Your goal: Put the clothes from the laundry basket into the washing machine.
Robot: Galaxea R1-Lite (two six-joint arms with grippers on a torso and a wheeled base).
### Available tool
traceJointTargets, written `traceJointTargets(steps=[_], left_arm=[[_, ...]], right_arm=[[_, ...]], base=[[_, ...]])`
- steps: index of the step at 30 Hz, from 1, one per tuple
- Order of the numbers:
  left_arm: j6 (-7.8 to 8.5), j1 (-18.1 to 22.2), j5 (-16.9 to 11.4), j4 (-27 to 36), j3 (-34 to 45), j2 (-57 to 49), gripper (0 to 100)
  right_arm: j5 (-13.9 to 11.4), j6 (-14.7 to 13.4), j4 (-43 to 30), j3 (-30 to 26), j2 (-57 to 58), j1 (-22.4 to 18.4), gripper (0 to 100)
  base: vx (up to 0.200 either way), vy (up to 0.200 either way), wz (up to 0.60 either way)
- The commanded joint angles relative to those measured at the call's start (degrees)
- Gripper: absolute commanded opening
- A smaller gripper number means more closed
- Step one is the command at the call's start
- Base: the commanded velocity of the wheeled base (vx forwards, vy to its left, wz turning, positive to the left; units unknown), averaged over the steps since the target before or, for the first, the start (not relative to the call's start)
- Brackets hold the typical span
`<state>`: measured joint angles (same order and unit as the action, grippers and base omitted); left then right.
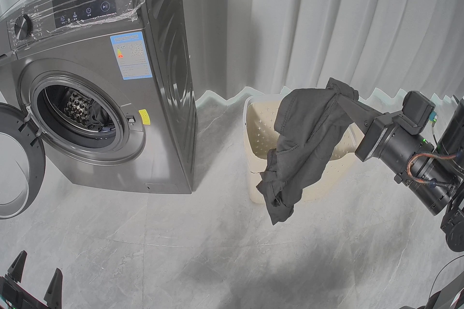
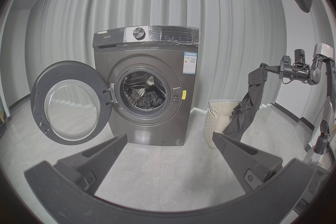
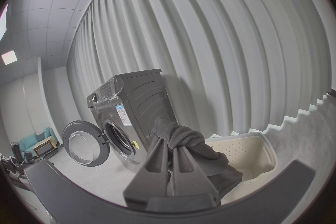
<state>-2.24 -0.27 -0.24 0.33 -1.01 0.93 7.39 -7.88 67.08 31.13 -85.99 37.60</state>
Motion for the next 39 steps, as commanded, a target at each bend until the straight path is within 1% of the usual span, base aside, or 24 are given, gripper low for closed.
traceJointTargets(steps=[1, 2, 3, 4, 6, 8, 18, 22, 39], left_arm=[[-0.04, 0.0, -0.02, 0.02, 0.84, -0.75, 100], [-0.04, 0.0, -0.02, 0.02, 0.84, -0.75, 100], [-0.04, 0.0, -0.02, 0.02, 0.84, -0.75, 100], [-0.04, 0.0, -0.02, 0.02, 0.84, -0.75, 100], [-0.13, 0.0, -0.02, 0.02, 0.84, -0.75, 100], [-0.13, 0.0, -0.02, 0.02, 0.84, -0.75, 100], [-0.13, 0.0, -0.02, 0.02, 0.84, -0.75, 100], [-0.22, -0.08, -0.02, 0.02, 0.84, -0.75, 100], [-0.13, 0.0, -0.02, 0.11, 0.84, -0.75, 100]], right_arm=[[1.84, 0.05, -0.11, -0.11, -0.14, 0.11, 0], [2.63, 0.05, -0.2, -0.2, -0.14, 0.29, 0], [2.63, 0.05, -0.2, -0.2, -0.14, 0.29, 0], [4.39, 0.05, -0.9, -0.37, -0.23, 0.64, 0], [5.97, 0.05, -1.78, -0.46, -0.23, 0.81, 0], [6.59, 0.05, -1.96, -0.46, -0.23, 1.25, 0], [6.59, -0.04, -1.87, -0.81, -0.58, 1.6, 0], [6.5, -0.04, -1.08, -0.81, -0.93, 2.92, 0], [6.06, -0.3, -0.02, -0.9, -1.72, 5.21, 0]], base=[[0.0, 0.0, 0.0], [0.0, 0.2, 0.0], [0.0, 0.2, 0.0], [0.0, 0.2, 0.0], [0.0, 0.2, 0.0], [0.0, 0.2, 0.0], [0.0, 0.2, 0.0], [0.0, 0.2, 0.0], [0.0, 0.2, 0.0]])
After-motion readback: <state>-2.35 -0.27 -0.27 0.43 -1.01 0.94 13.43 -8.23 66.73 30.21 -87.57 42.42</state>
